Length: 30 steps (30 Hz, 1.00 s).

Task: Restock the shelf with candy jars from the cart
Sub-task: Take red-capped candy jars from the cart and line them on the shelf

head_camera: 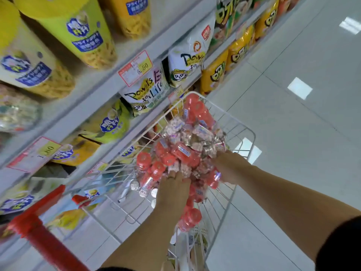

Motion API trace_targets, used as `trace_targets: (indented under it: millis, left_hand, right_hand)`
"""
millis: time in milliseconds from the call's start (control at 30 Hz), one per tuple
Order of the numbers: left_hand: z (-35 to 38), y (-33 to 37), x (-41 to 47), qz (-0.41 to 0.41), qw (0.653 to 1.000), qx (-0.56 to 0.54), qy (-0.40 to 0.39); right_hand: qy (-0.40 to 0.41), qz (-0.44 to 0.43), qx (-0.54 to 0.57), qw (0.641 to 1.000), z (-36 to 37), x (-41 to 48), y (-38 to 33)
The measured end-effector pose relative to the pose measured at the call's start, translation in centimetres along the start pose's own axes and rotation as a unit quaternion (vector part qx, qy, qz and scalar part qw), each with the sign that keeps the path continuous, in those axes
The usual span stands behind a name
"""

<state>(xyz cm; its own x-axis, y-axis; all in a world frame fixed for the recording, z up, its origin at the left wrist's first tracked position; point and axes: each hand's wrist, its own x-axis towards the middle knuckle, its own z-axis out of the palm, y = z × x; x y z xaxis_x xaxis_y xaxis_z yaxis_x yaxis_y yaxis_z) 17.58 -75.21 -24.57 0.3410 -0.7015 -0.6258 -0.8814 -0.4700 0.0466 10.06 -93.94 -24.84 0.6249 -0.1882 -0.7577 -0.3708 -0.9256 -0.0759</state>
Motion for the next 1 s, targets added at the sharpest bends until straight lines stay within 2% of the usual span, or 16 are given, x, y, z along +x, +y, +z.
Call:
trace_targets:
  millis: [67, 133, 233, 367, 433, 500, 667, 733, 833, 933, 1000]
  left_hand:
    - [-0.5, -0.5, -0.5, 0.003, 0.999, -0.034, -0.005]
    - [-2.1, -1.2, -1.8, -0.029, 0.988, -0.152, 0.0]
    - [-6.2, -2.3, -4.7, -0.072, 0.936, -0.344, 0.02]
    - [-14.1, -3.8, -10.4, -0.089, 0.865, -0.488, 0.078]
    - [-18.1, -4.3, -13.4, -0.099, 0.825, -0.543, 0.118]
    - [-21.9, -4.8, -16.8, -0.102, 0.792, -0.581, 0.157]
    - [-28.9, -6.1, -24.4, -0.084, 0.727, -0.633, 0.252]
    - [-30.5, -7.2, -26.6, -0.078, 0.696, -0.653, 0.288]
    - [-32.9, -9.1, -29.6, -0.059, 0.646, -0.679, 0.344]
    - [-34.8, -11.8, -31.4, -0.039, 0.604, -0.695, 0.388]
    - [-36.0, -13.9, -32.3, -0.027, 0.601, -0.681, 0.417]
  right_hand:
    - [0.019, 0.001, 0.006, 1.0, -0.6, -1.0, 0.3]
    - [0.055, 0.017, 0.052, 0.997, -1.4, -2.7, 0.6]
    - [0.116, 0.065, 0.226, 0.965, -3.6, -6.6, 0.6]
    - [0.167, 0.122, 0.428, 0.88, -8.1, -12.8, -0.2]
    - [0.166, 0.111, 0.554, 0.808, -10.2, -15.5, -0.9]
    - [0.142, 0.065, 0.646, 0.747, -12.4, -18.4, -2.0]
    - [0.055, -0.129, 0.75, 0.647, -18.6, -25.8, -6.4]
    - [0.047, -0.176, 0.751, 0.635, -21.1, -28.4, -8.6]
    - [0.07, -0.227, 0.718, 0.654, -24.9, -31.2, -12.3]
    - [0.139, -0.246, 0.683, 0.673, -28.3, -32.2, -15.7]
    - [0.206, -0.235, 0.637, 0.705, -30.4, -32.2, -18.2]
